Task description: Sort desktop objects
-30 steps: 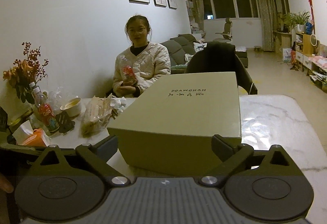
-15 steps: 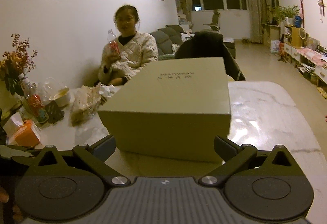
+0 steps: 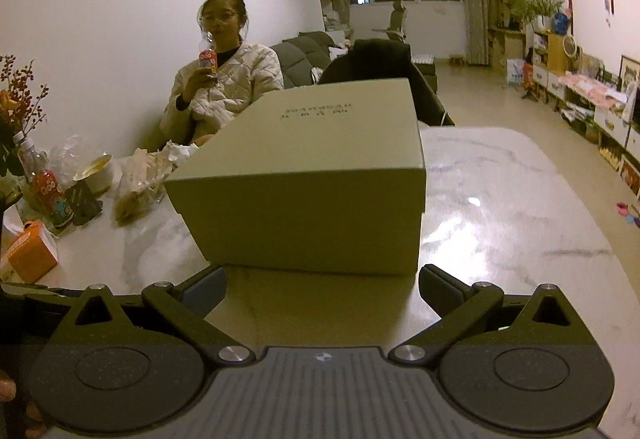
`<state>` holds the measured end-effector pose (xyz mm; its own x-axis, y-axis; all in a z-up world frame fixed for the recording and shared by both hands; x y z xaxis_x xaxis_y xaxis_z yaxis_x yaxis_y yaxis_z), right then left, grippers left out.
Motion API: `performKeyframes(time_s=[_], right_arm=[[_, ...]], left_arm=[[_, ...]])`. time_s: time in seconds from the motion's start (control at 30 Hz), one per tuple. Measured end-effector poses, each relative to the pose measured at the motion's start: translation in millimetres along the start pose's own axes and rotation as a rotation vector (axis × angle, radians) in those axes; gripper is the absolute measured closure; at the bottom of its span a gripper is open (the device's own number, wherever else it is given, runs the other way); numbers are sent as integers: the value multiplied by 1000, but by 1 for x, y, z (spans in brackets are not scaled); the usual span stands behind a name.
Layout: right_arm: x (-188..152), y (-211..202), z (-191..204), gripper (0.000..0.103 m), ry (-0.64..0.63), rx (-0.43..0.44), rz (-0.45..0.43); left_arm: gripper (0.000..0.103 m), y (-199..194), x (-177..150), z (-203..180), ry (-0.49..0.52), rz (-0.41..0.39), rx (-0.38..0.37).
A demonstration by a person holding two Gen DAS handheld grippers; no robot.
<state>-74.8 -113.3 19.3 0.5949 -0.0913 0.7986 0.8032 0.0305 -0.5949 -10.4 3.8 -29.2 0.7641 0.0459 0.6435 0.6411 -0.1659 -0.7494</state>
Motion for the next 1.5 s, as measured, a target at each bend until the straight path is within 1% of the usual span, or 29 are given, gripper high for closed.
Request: performKeyframes(time_s=[0.3, 0.67, 1.5], right_arm=[[-4, 13, -4, 1, 18, -6, 41], [-6, 20, -1, 1, 11, 1, 59], [-8, 23, -2, 1, 4, 2, 68]], left_arm=[[0, 8, 0, -1, 1, 12, 1], [0, 11, 0, 1, -4, 16, 11], [0, 13, 2, 4, 3, 15, 10]])
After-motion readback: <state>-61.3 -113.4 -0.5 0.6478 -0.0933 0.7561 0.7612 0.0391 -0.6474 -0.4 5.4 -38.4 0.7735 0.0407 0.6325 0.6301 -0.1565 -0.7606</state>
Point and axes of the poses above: each gripper's, at about its wrist camera, not at the fingertips, and y roughly the way its jaws point, z to its left, x to its top, the point moved 2 cm from there along y, roughly the way its jaws point, and after that the axes turned 8 degrees about -x, right-handed, at the moved point
